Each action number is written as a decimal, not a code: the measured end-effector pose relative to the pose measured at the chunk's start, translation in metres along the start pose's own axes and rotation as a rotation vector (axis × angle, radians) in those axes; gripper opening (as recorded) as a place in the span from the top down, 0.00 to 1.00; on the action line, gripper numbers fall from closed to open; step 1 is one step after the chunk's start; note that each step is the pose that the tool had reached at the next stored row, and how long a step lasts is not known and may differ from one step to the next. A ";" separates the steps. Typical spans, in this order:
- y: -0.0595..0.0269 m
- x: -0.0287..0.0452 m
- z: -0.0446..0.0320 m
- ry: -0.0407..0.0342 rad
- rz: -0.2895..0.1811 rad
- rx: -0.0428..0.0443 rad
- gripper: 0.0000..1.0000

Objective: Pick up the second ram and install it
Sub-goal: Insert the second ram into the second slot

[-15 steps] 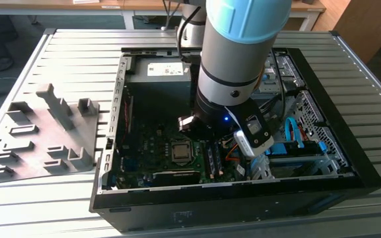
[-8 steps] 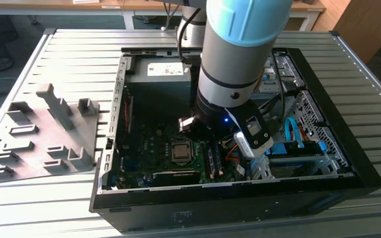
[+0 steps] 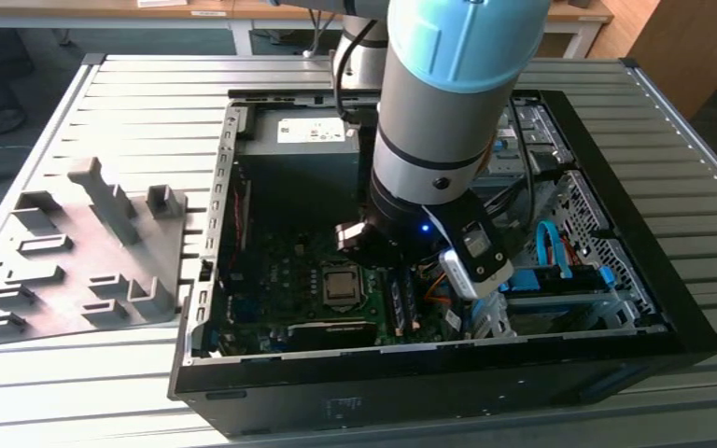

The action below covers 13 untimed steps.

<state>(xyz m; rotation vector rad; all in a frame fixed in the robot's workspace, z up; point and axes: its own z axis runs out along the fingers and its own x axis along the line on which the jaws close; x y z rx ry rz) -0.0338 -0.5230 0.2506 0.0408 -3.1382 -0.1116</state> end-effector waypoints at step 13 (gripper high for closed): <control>-0.0004 0.0000 0.0052 -0.0001 0.000 -0.0003 0.86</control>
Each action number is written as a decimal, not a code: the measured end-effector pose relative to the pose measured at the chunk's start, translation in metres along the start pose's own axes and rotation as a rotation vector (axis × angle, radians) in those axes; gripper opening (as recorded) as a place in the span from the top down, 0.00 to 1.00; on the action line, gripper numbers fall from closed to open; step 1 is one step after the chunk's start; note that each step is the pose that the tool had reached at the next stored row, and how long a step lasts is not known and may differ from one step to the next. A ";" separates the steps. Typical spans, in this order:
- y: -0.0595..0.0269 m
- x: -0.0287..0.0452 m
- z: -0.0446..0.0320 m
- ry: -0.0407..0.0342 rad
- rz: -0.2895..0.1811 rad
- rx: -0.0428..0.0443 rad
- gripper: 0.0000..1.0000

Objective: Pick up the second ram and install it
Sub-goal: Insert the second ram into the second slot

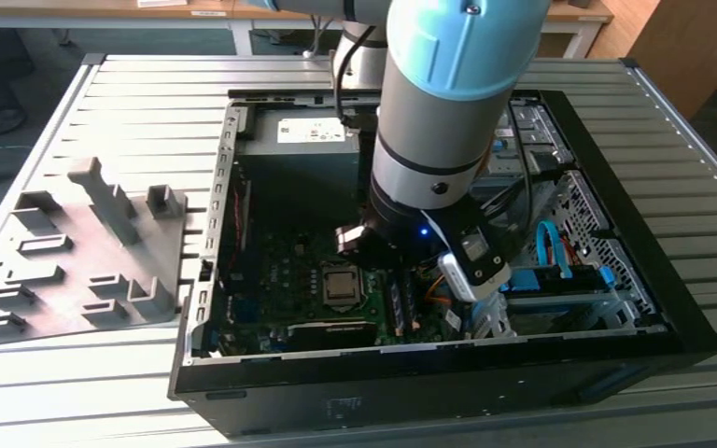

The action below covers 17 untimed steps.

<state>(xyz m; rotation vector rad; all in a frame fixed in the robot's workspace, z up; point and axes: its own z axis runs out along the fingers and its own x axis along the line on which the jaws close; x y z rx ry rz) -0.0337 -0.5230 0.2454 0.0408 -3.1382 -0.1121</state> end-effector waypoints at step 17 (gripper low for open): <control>0.0039 -0.0002 0.0096 -0.0020 0.027 -0.0002 0.86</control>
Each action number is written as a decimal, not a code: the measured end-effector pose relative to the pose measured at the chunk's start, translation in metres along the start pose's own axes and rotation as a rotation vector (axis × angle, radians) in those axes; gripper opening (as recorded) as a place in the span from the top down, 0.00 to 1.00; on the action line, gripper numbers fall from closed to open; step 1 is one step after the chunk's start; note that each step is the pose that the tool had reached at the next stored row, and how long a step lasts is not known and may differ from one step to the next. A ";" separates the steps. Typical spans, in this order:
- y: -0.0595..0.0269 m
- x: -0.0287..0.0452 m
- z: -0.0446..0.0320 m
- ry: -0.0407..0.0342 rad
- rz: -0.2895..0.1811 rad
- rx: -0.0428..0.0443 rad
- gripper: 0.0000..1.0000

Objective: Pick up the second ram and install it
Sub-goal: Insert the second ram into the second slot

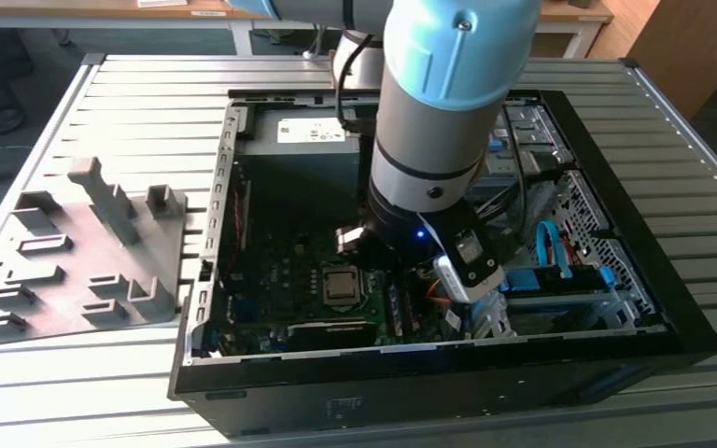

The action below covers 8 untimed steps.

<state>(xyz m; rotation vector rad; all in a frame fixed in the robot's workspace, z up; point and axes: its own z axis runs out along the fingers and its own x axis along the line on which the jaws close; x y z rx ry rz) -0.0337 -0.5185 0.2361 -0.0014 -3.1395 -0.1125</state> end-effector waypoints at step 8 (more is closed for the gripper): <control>0.0059 -0.0003 0.0050 -0.0027 0.039 0.0002 0.86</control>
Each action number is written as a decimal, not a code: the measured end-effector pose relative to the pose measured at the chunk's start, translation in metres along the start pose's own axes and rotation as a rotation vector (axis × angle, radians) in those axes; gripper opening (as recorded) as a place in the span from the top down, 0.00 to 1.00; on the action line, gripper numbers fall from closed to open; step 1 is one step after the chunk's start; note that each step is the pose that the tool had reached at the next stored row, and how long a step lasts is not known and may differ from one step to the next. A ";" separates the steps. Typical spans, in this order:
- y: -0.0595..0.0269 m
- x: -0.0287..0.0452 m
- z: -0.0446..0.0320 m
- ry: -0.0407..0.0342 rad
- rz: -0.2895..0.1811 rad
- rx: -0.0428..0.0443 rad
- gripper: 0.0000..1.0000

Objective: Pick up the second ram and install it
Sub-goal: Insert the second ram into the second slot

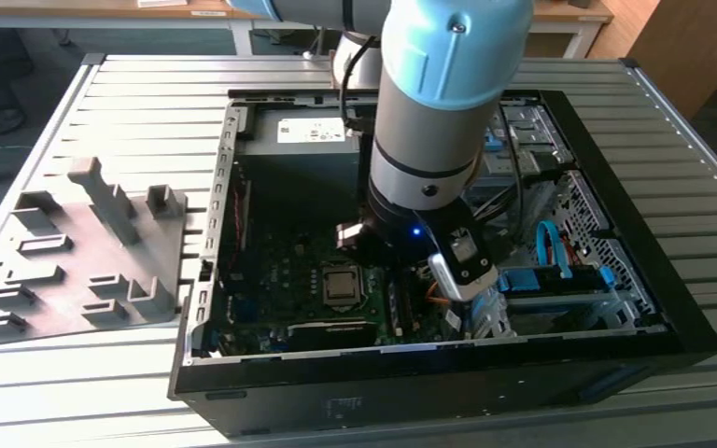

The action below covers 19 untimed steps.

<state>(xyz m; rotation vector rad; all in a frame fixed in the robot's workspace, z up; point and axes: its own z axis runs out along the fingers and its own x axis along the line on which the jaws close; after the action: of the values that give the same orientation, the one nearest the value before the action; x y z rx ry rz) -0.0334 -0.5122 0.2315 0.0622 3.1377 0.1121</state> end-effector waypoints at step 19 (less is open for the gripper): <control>0.0105 -0.0012 0.0145 -0.0013 0.019 0.0000 0.86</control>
<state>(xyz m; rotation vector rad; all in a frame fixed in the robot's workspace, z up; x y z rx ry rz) -0.0317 -0.5007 0.2178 0.0916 3.1363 0.1121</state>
